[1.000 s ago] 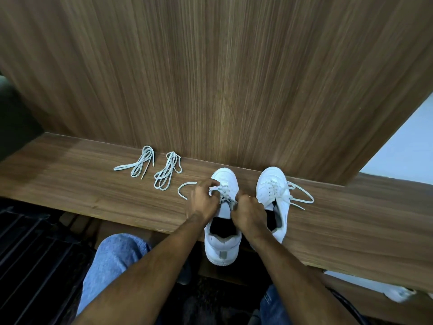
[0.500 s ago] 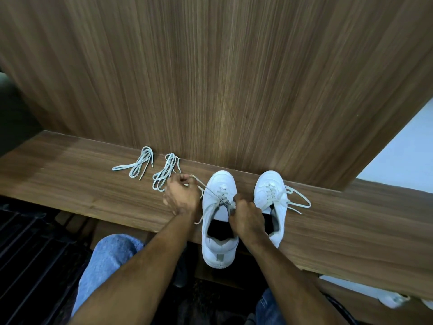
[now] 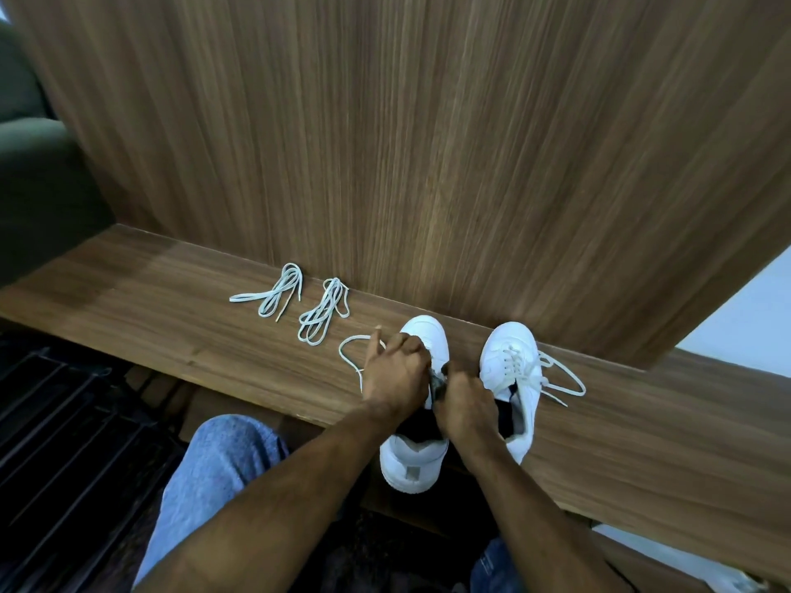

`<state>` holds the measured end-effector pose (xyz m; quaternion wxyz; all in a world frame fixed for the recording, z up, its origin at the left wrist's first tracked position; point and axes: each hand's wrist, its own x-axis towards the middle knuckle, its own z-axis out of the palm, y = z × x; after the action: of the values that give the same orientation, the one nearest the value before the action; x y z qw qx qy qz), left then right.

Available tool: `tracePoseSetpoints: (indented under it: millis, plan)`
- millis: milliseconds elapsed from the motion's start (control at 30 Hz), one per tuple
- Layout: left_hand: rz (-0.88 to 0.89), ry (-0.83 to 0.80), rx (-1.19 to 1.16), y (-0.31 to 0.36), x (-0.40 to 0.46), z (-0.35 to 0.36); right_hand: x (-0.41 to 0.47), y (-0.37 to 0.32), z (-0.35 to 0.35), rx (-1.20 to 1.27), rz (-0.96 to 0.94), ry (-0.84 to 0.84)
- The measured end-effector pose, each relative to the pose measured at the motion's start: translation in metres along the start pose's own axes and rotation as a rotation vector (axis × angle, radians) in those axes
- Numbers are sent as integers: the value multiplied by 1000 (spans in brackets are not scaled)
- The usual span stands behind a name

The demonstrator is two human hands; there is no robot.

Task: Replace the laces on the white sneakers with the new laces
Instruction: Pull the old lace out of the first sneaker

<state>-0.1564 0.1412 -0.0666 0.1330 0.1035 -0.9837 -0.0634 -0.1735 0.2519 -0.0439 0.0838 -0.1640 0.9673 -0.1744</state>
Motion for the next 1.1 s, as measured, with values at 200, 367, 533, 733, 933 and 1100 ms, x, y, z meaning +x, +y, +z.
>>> tracePoseSetpoints:
  millis: [200, 367, 533, 733, 933, 1100]
  plan:
    - [-776, 520, -800, -32, 28, -27, -2, 0, -1, -32, 16, 4]
    - [-559, 317, -585, -29, 23, -25, -3, -1, -2, -27, 9, 11]
    - [-92, -66, -167, -6, -2, -2, -3, -1, -4, -3, -4, 5]
    - [48, 14, 66, -4, 0, 3, -5, -2, -5, 24, -1, -18]
    - [-253, 291, -246, -25, 25, -32, -6, -1, -6, 3, 9, -19]
    - [-517, 489, -549, -33, 48, -54, -6, -1, -8, -16, -5, -17]
